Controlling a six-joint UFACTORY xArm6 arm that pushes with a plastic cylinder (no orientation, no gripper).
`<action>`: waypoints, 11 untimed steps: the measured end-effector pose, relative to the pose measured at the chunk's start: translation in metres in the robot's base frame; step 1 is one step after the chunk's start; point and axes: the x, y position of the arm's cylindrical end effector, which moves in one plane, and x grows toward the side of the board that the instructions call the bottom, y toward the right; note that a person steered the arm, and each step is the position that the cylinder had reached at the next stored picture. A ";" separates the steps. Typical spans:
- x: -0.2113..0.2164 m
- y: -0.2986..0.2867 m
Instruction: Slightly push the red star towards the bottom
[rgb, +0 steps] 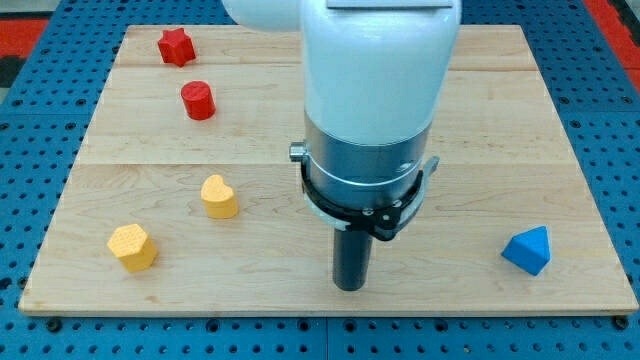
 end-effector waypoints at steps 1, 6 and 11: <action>-0.003 -0.016; -0.178 -0.063; -0.397 -0.202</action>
